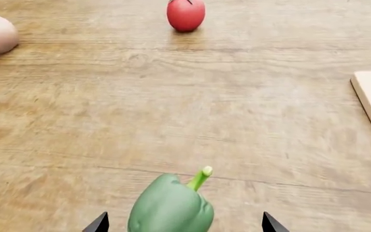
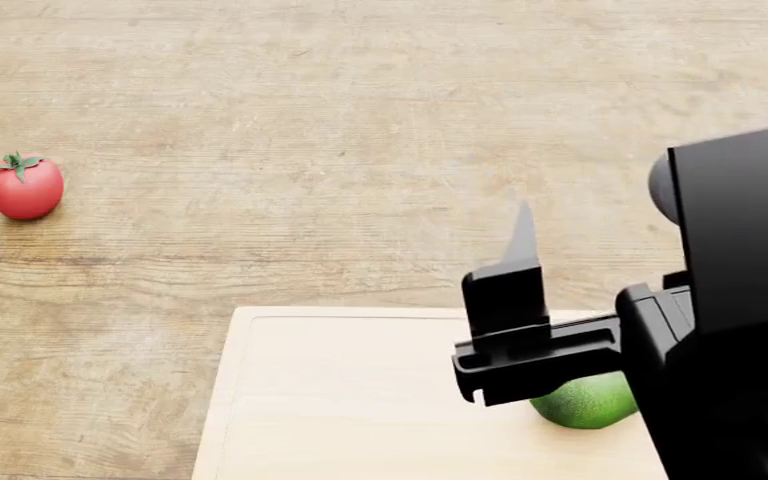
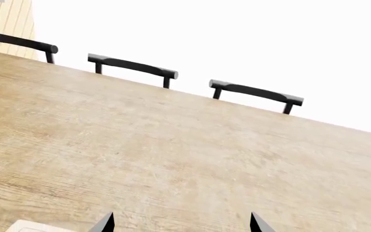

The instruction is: Place the avocado, onion, tomato and bell pepper on the cutting board.

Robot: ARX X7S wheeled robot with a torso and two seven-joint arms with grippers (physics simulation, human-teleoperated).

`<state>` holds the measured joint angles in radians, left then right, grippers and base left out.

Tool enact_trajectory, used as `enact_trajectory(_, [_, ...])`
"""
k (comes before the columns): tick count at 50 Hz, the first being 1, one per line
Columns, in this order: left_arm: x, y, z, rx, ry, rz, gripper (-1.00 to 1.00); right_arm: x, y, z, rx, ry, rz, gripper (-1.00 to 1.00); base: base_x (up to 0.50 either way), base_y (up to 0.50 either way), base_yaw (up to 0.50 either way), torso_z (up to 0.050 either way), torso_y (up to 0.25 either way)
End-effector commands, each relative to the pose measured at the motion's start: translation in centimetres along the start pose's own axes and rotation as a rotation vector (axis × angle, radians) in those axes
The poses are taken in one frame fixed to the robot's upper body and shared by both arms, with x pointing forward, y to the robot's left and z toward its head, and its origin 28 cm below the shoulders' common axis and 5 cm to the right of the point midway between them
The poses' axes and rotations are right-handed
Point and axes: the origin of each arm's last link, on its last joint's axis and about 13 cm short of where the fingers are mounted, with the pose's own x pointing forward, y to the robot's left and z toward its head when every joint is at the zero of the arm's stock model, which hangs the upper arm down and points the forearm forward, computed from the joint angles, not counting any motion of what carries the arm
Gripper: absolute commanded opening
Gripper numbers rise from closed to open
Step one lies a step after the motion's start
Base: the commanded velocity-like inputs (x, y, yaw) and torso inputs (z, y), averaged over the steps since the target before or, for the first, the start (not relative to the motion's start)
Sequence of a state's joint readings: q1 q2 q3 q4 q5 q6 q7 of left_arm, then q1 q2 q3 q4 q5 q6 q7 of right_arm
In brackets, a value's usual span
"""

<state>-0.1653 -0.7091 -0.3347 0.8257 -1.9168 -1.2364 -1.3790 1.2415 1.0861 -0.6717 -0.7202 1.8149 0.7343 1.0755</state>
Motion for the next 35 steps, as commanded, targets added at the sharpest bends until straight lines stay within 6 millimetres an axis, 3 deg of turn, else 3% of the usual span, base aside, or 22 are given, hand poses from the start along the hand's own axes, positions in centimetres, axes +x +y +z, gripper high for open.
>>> enact_trajectory(1, [1.0,-0.3,-0.3,-0.055,0.011,-0.025,1.00,-0.4,0.2,0.2,0.002,-0.028,0.031,1.00,0.00,0.00,0.00,0.000,0.000])
enact_trajectory(35, [3.1,0.1,-1.3,-0.080,0.054,0.006,1.00,-1.0,0.2,0.4,-0.001,-0.013,0.029,1.00,0.00,0.00,0.00,0.000,0.000])
